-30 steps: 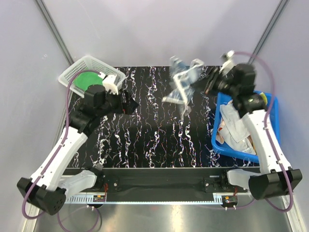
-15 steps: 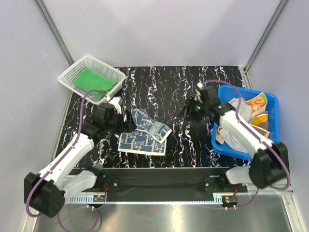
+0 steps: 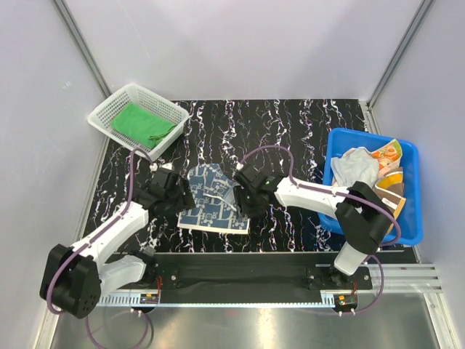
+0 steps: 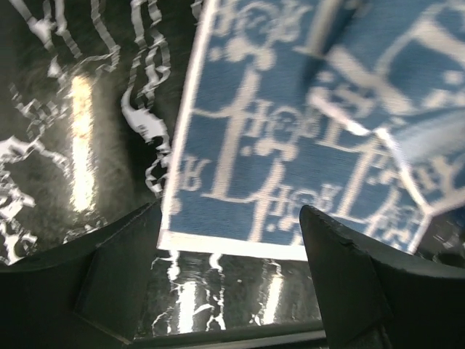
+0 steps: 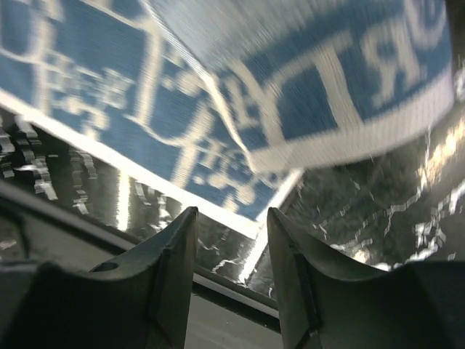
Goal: Fold and stack the towels
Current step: Flatten out the crumpled towel
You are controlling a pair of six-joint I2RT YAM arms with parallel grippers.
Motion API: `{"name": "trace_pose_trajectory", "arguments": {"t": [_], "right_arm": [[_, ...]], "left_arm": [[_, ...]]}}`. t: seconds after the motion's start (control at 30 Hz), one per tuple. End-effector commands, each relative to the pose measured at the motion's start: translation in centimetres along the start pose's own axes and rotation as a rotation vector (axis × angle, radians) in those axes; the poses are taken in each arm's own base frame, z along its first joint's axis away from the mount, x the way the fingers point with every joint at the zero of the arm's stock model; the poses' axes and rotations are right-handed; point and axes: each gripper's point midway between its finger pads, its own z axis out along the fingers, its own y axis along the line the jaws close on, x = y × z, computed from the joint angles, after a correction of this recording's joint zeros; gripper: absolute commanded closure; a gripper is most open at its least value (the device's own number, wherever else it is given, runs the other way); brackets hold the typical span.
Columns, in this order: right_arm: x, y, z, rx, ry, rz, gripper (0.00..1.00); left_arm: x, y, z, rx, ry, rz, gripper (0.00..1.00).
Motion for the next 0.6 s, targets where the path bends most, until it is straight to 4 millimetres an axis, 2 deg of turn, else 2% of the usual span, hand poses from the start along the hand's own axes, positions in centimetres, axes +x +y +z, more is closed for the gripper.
{"name": "trace_pose_trajectory", "arguments": {"t": [0.0,0.1,0.13,0.2,0.27,0.3,0.5,0.53,0.57], "right_arm": [[0.8,-1.4,0.3,0.128,-0.055,0.108,0.50],[2.4,-1.6,0.6,0.152,-0.045,0.146,0.50],[2.7,-1.6,0.8,0.159,-0.049,0.167,0.50],[3.5,-2.8,1.1,0.210,-0.060,0.180,0.50],[4.1,-4.0,1.4,0.243,-0.076,0.214,0.51],[4.2,-4.1,1.5,0.241,-0.083,0.225,0.51],[4.6,-2.9,1.5,0.163,-0.109,0.288,0.52],[4.9,-2.7,1.5,0.162,-0.110,0.311,0.53],[5.4,-2.7,1.6,0.163,-0.102,0.316,0.53]], "left_arm": [[0.5,2.4,0.9,-0.120,-0.016,-0.049,0.19],[1.8,3.2,1.6,-0.133,-0.001,-0.075,0.24],[2.8,3.7,1.9,-0.143,0.019,-0.088,0.26],[3.1,3.7,2.1,-0.134,0.022,-0.104,0.30],[4.1,4.3,2.5,-0.146,0.036,-0.122,0.31],[4.2,3.9,2.7,-0.120,0.037,-0.128,0.31],[5.7,3.8,3.4,-0.093,0.079,-0.140,0.44],[5.8,3.5,3.3,-0.077,0.085,-0.139,0.51],[5.9,3.4,3.4,-0.071,0.088,-0.139,0.53]]}}
